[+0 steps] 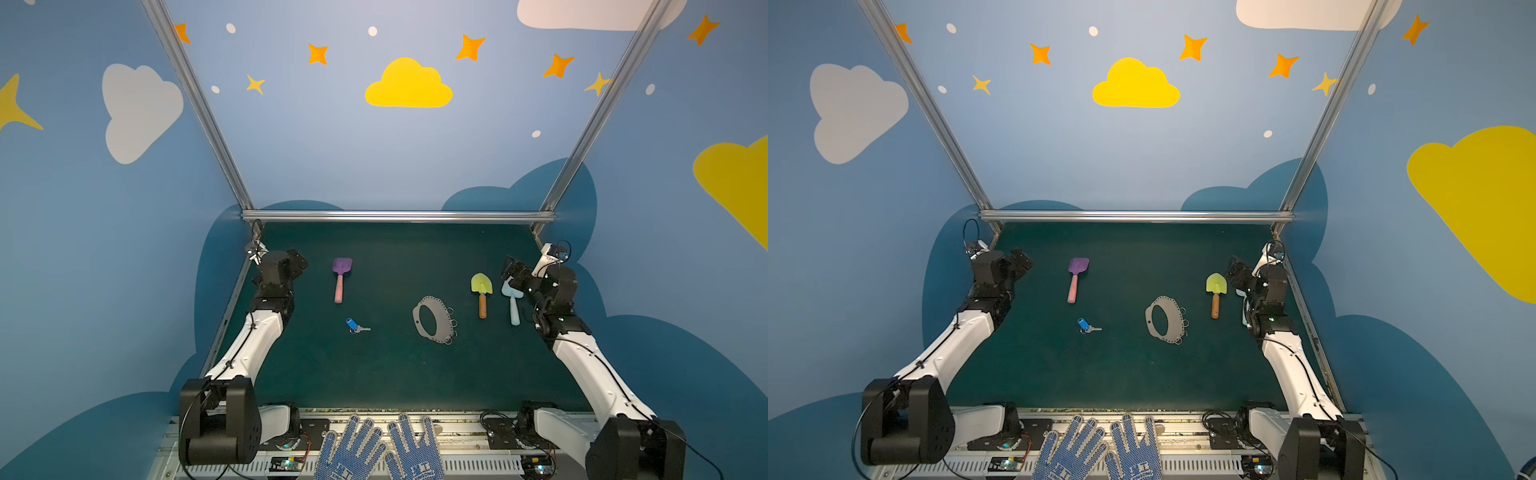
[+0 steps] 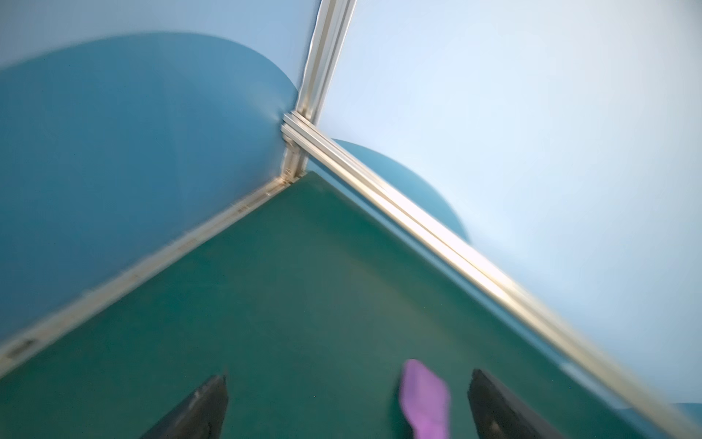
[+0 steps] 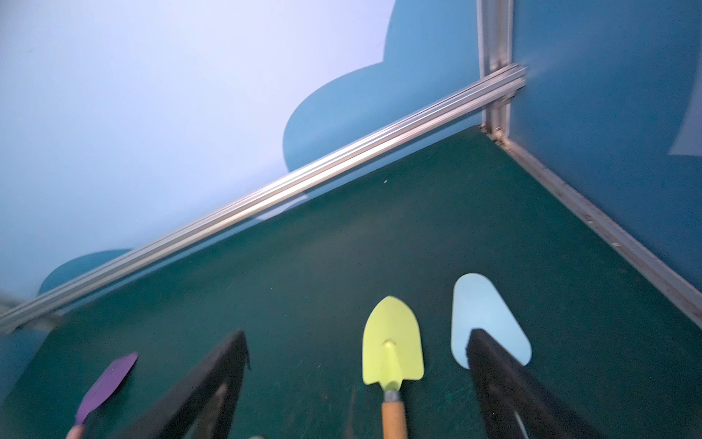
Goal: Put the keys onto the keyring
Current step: 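Move left gripper over the blue-tagged keys while right gripper moves toward the metal plate, then lower left gripper and pinch the small ring of the blue-tagged keys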
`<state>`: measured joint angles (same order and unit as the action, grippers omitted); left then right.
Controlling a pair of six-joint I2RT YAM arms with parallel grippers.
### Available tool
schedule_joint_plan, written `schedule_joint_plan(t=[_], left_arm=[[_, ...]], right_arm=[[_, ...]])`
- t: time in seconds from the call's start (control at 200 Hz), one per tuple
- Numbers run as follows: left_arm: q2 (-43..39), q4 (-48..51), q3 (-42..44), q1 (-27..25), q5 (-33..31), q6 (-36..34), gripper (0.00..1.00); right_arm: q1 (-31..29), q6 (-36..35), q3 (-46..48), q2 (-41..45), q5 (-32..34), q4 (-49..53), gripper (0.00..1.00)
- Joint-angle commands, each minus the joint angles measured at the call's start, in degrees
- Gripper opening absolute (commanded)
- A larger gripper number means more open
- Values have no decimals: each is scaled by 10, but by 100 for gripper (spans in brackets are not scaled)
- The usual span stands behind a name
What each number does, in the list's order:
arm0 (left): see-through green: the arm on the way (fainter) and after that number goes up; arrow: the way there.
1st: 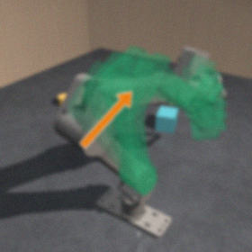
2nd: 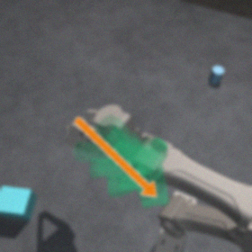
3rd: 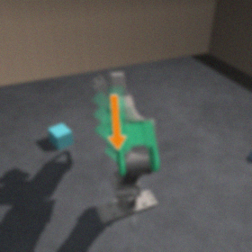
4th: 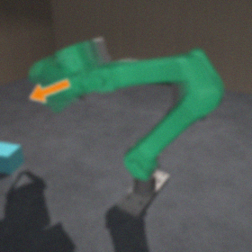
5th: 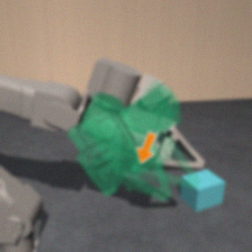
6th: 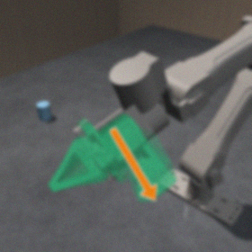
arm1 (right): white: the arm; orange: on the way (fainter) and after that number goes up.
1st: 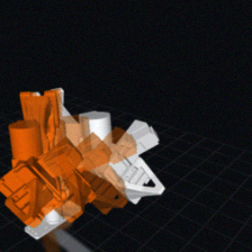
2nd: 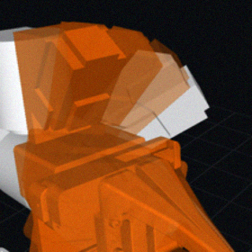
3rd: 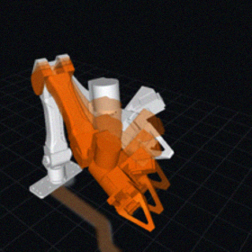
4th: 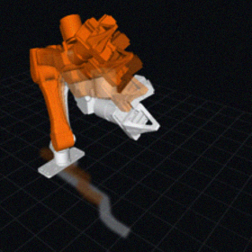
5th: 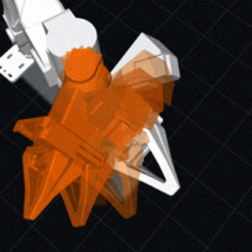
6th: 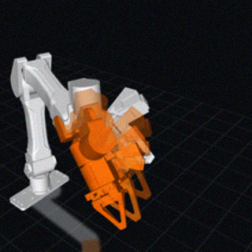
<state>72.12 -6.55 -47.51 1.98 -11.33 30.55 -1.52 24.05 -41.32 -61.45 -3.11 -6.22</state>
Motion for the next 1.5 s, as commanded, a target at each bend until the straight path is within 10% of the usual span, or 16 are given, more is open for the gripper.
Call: schedule_joint_plan(t=[0.0,0.13,0.606,1.497], left_arm=[[8,123,-13,-2,170,78,90],[4,161,-8,-24,254,103,72],[82,252,38,-215,208,143,46],[170,271,6,-249,184,126,17]], right_arm=[[-15,40,-22,-6,-142,151,72],[-41,38,-22,-2,-188,205,56],[-195,70,43,-5,-136,203,59],[-265,93,30,-100,-104,173,58]])
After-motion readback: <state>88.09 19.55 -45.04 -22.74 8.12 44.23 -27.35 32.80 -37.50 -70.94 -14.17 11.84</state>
